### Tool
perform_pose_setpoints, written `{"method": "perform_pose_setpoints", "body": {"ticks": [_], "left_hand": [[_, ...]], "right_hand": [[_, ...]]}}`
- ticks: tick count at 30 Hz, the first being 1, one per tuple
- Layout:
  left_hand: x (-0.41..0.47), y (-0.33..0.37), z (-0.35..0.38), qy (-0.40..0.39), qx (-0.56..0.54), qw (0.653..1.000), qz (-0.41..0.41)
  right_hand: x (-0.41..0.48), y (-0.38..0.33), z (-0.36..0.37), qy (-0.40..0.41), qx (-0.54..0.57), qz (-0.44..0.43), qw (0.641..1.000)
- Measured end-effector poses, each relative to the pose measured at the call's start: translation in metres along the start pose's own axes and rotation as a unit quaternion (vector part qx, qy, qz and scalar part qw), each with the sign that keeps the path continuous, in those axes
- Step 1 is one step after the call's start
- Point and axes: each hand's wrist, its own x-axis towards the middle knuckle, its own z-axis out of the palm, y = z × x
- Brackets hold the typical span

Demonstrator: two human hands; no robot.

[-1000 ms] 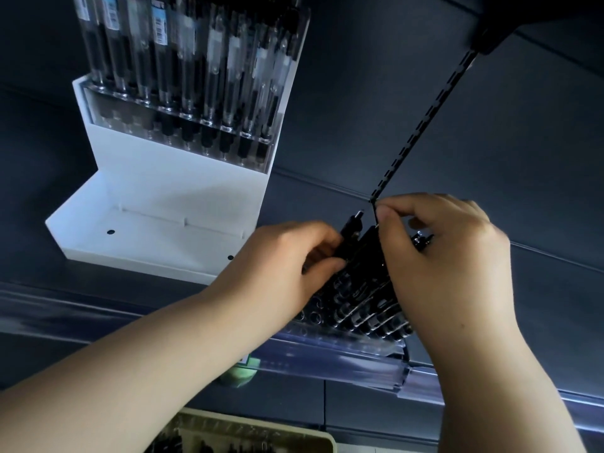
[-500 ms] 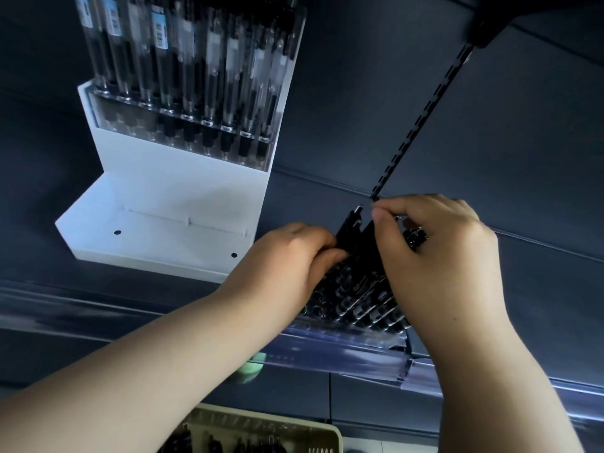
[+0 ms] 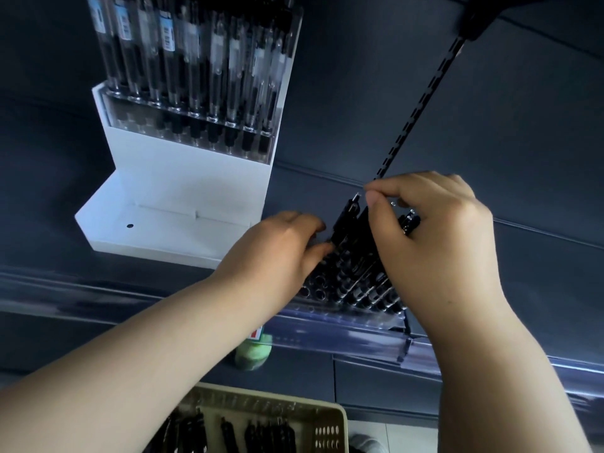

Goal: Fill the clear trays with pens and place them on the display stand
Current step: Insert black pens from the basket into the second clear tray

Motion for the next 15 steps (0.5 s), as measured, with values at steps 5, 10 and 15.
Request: {"method": "perform_pose_setpoints", "body": {"ticks": [5,10,15], "left_hand": [[-0.025,-0.001,-0.027,-0.021,0.106,0.993,0.048],[-0.065,0.0,-0.051,-0.063,0.165,0.981,0.081],[-0.121,-0.005,-0.053,-0.11,0.168,0.979,0.04]], "right_hand": [[-0.026,-0.02,-0.004,0.017,0.012,-0.067,0.998],[-0.078,-0.036,0.003,-0.049,0.023,-0.095,0.994],[-0.142,-0.034,0.013,-0.223,0.027,0.068,0.972]]}}
